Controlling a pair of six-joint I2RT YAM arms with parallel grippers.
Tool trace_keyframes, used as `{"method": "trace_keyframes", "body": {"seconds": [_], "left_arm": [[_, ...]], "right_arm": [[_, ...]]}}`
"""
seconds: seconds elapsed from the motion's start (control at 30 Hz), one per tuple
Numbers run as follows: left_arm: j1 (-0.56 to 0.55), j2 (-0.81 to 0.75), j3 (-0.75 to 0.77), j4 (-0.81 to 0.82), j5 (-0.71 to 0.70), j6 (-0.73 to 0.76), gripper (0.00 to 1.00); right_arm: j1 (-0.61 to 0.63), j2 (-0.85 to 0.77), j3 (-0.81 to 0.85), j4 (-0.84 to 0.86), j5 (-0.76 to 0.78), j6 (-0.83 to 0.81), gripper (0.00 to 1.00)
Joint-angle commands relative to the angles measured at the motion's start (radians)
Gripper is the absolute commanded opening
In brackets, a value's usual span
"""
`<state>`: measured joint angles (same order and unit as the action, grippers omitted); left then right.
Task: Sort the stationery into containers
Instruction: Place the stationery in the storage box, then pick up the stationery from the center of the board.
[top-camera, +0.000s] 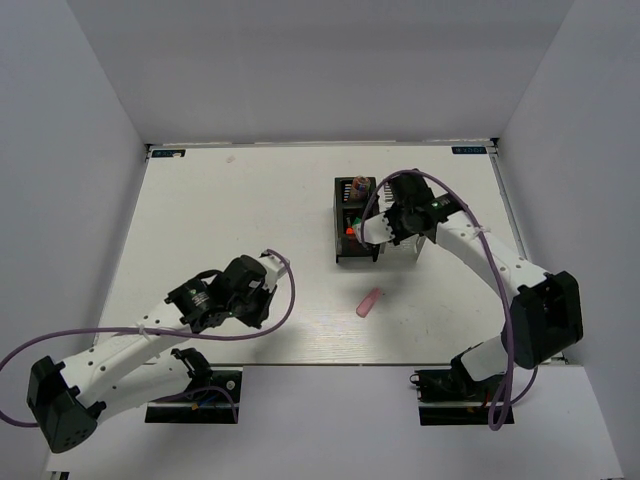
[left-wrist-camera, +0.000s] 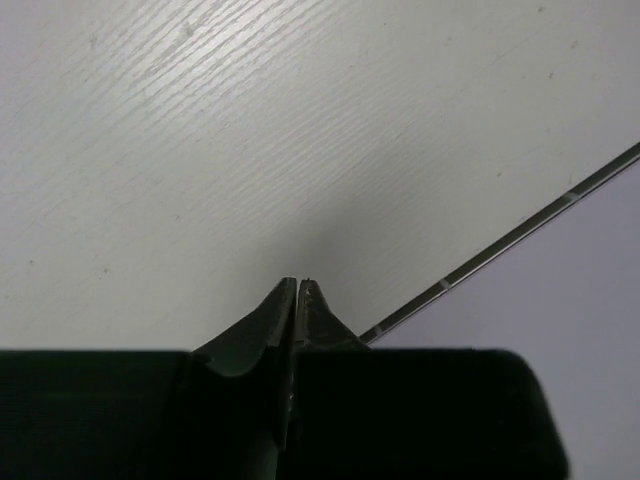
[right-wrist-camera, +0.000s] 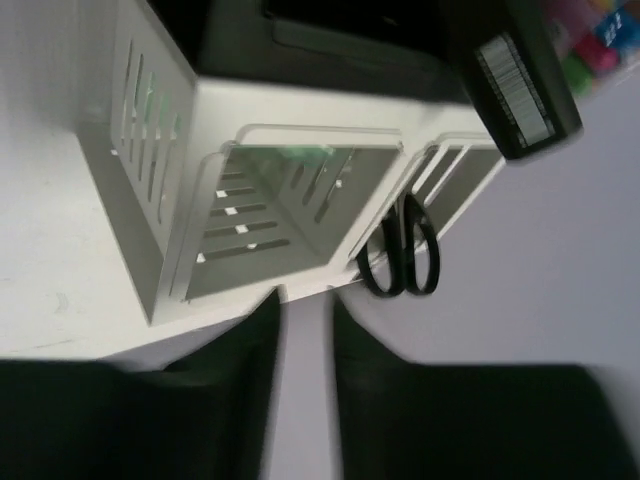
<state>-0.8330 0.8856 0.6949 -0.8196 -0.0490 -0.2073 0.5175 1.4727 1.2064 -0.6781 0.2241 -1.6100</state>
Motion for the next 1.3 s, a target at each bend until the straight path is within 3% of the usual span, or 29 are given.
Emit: {"method": "trace_keyframes", "body": {"seconds": [0.0,0.03,0.1,0.17,0.27,0.3,0.33,0.37,0.4,0.47,0.57,0.6,0.87,1.27], "left_arm": [[0.003,0.044,0.015,0.088,0.098,0.013,0.12],[-0.001,0.064,0.037,0.112,0.113,0.008,0.04],[-0.032,0.163,0.096,0.158,0.139,-0.007,0.00],[-0.092,0.219,0.133,0.224,0.133,-0.014,0.00],[-0.185,0.421,0.199,0.388,0.091,-0.032,0.00],[-0.192,0.456,0.207,0.484,0.084,-0.047,0.04],[-0.201,0.551,0.215,0.566,0.075,-0.059,0.15],[-0.207,0.587,0.231,0.607,0.063,-0.075,0.30],[-0.213,0.617,0.247,0.670,0.063,-0.107,0.48],[-0.228,0.742,0.328,0.718,0.031,-0.121,0.51],[-0.270,0.881,0.458,0.706,-0.069,-0.112,0.57],[-0.285,0.924,0.478,0.705,-0.099,-0.109,0.57],[-0.301,1.064,0.613,0.683,-0.160,-0.110,0.59],[-0.337,1.155,0.657,0.580,-0.282,-0.096,0.56]], "right_arm": [[0.004,-0.041,0.084,-0.060,-0.049,0.088,0.19],[0.001,-0.058,0.102,-0.063,-0.063,0.110,0.00],[-0.001,-0.089,0.102,-0.057,-0.092,0.154,0.00],[-0.007,-0.152,0.102,-0.038,-0.138,0.378,0.00],[-0.016,-0.244,0.039,0.069,-0.030,1.039,0.00],[-0.026,-0.261,0.030,0.045,-0.011,1.132,0.00],[-0.046,-0.284,0.024,0.016,-0.023,1.288,0.00],[-0.053,-0.310,-0.011,-0.071,-0.035,1.396,0.41],[-0.059,-0.348,-0.068,-0.084,-0.108,1.420,0.54],[-0.071,-0.421,-0.176,-0.071,-0.187,1.514,0.54],[-0.083,-0.526,-0.325,0.005,-0.190,1.556,0.03],[-0.088,-0.552,-0.384,0.040,-0.183,1.556,0.00],[-0.134,-0.643,-0.484,0.095,-0.198,1.578,0.00],[-0.205,-0.701,-0.528,0.134,-0.213,1.601,0.00]]}}
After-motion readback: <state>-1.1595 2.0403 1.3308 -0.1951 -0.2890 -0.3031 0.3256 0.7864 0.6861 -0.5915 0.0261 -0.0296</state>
